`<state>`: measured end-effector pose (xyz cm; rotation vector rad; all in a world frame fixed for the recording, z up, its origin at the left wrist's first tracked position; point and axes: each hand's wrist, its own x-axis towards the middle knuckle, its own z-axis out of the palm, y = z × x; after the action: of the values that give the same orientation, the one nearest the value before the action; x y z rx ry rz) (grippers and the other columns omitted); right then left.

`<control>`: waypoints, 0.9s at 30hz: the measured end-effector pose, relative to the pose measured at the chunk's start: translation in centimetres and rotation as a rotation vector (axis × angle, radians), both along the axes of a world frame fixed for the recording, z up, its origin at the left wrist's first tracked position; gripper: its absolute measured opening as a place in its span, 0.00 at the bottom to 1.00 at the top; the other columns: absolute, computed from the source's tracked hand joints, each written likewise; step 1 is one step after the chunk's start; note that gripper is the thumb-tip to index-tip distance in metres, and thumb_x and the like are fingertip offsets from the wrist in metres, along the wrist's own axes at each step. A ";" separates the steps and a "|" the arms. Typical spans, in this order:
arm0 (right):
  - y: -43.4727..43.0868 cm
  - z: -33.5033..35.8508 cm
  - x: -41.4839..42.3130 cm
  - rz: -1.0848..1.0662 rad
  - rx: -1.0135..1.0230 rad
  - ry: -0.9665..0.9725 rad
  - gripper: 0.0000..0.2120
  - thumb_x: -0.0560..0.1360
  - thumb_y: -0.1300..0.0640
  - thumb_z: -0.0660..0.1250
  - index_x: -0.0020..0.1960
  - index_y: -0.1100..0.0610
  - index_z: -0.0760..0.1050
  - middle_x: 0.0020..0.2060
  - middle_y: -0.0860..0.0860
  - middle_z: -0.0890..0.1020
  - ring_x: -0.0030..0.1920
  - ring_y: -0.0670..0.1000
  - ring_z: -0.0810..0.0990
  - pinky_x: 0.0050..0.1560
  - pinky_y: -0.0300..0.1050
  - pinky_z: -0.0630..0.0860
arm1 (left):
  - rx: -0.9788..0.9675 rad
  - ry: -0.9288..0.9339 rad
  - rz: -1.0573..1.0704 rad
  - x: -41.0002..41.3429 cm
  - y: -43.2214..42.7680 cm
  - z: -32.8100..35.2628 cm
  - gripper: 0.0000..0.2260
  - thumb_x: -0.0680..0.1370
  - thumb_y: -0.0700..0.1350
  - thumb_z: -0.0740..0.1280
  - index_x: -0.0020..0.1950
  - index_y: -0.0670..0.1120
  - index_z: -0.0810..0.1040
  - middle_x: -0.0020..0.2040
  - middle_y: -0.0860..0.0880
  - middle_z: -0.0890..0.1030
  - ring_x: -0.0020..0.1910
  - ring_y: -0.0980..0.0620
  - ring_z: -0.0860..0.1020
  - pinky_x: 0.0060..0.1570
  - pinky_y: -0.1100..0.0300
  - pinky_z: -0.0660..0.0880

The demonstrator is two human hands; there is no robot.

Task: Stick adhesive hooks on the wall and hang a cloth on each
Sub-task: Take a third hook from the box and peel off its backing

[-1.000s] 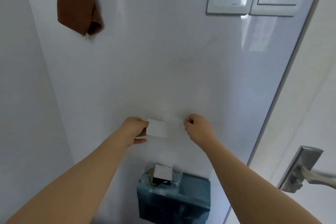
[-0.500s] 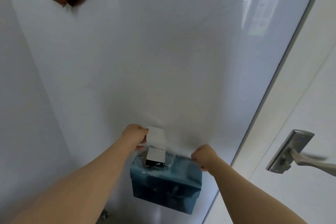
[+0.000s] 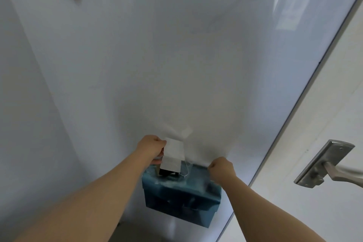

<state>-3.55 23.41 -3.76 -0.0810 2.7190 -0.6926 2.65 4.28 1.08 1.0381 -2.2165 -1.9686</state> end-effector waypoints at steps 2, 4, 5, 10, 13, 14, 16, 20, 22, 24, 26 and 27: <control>-0.6 -0.3 0.2 0.081 -0.071 0.010 0.13 0.75 0.65 0.56 0.51 0.63 0.79 0.47 0.57 0.82 0.43 0.54 0.77 0.49 0.44 0.77 | -0.009 -0.004 -0.007 -0.2 0.0 -0.1 0.10 0.79 0.43 0.63 0.38 0.42 0.71 0.38 0.44 0.76 0.35 0.51 0.74 0.33 0.59 0.77; -1.1 -0.6 0.4 0.160 -0.061 0.017 0.14 0.76 0.64 0.56 0.52 0.60 0.79 0.51 0.55 0.82 0.43 0.52 0.76 0.50 0.43 0.76 | -0.017 -0.008 -0.012 -0.2 0.0 -0.1 0.10 0.79 0.43 0.63 0.38 0.42 0.71 0.38 0.44 0.76 0.36 0.51 0.75 0.32 0.60 0.76; -1.2 -0.7 0.6 0.197 -0.028 0.012 0.13 0.76 0.63 0.56 0.53 0.59 0.78 0.53 0.56 0.81 0.45 0.52 0.75 0.52 0.44 0.76 | -0.020 -0.008 -0.014 -0.3 -0.1 0.0 0.10 0.79 0.43 0.63 0.38 0.42 0.71 0.39 0.44 0.76 0.36 0.51 0.75 0.31 0.60 0.76; -1.2 -1.0 1.1 0.290 0.146 -0.005 0.15 0.78 0.63 0.54 0.63 0.60 0.70 0.61 0.58 0.76 0.60 0.57 0.74 0.60 0.45 0.70 | -0.004 0.016 -0.012 -0.4 -0.1 0.3 0.10 0.79 0.42 0.62 0.38 0.42 0.71 0.38 0.44 0.76 0.35 0.50 0.75 0.32 0.59 0.75; -1.1 -0.2 1.5 0.216 0.081 0.046 0.15 0.78 0.64 0.53 0.61 0.60 0.72 0.59 0.58 0.76 0.57 0.57 0.75 0.57 0.46 0.72 | -0.001 0.028 -0.017 -0.3 -0.1 0.6 0.10 0.79 0.41 0.62 0.38 0.42 0.71 0.39 0.44 0.76 0.35 0.51 0.75 0.32 0.60 0.75; -1.1 0.3 1.4 0.163 0.007 0.067 0.13 0.77 0.65 0.54 0.57 0.59 0.74 0.56 0.57 0.78 0.53 0.56 0.76 0.54 0.45 0.72 | -0.015 0.032 -0.021 -0.4 -0.2 0.7 0.10 0.79 0.42 0.63 0.38 0.42 0.71 0.39 0.44 0.77 0.36 0.51 0.75 0.31 0.60 0.75; -1.4 1.8 1.1 0.040 -0.214 0.065 0.10 0.75 0.66 0.56 0.45 0.59 0.76 0.46 0.57 0.80 0.44 0.55 0.78 0.46 0.46 0.73 | -0.074 0.049 -0.047 -0.5 -0.5 0.9 0.09 0.79 0.43 0.63 0.39 0.42 0.73 0.43 0.43 0.78 0.38 0.52 0.76 0.32 0.60 0.76; -3.1 5.8 0.4 -0.117 -0.630 -0.009 0.14 0.71 0.68 0.59 0.30 0.58 0.74 0.29 0.52 0.75 0.29 0.50 0.68 0.32 0.42 0.67 | -0.129 0.155 -0.124 -0.5 -1.3 2.7 0.07 0.79 0.44 0.63 0.42 0.44 0.75 0.45 0.46 0.80 0.41 0.53 0.78 0.39 0.58 0.78; -4.2 7.9 0.3 -0.139 -0.824 -0.030 0.12 0.73 0.64 0.60 0.32 0.58 0.75 0.30 0.52 0.76 0.28 0.49 0.65 0.29 0.39 0.63 | -0.130 0.233 -0.143 -0.3 -1.5 4.3 0.07 0.79 0.44 0.63 0.41 0.45 0.75 0.42 0.47 0.80 0.39 0.54 0.78 0.40 0.59 0.78; -5.1 10.0 0.3 -0.123 -0.969 -0.050 0.10 0.75 0.61 0.61 0.36 0.59 0.75 0.31 0.52 0.76 0.26 0.48 0.63 0.23 0.37 0.61 | -0.127 0.314 -0.137 -0.3 -1.9 6.2 0.08 0.79 0.43 0.63 0.41 0.46 0.76 0.40 0.48 0.80 0.38 0.54 0.78 0.39 0.60 0.78; -5.8 12.2 0.4 -0.088 -1.050 -0.005 0.11 0.76 0.61 0.61 0.36 0.59 0.74 0.32 0.53 0.76 0.25 0.47 0.62 0.21 0.35 0.60 | -0.132 0.402 -0.114 -0.2 -2.3 8.4 0.08 0.79 0.44 0.63 0.41 0.46 0.76 0.40 0.49 0.80 0.38 0.55 0.78 0.37 0.62 0.78; -6.2 13.5 0.4 -0.064 -1.086 0.028 0.11 0.76 0.61 0.61 0.35 0.59 0.74 0.31 0.52 0.75 0.24 0.46 0.62 0.21 0.35 0.60 | -0.147 0.448 -0.104 -0.1 -2.6 9.6 0.07 0.79 0.44 0.63 0.41 0.46 0.76 0.40 0.49 0.80 0.37 0.55 0.78 0.35 0.63 0.79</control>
<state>-3.11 17.20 9.71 -0.2489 2.0440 -2.0792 2.53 1.70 10.68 0.4179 -2.1498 -1.8132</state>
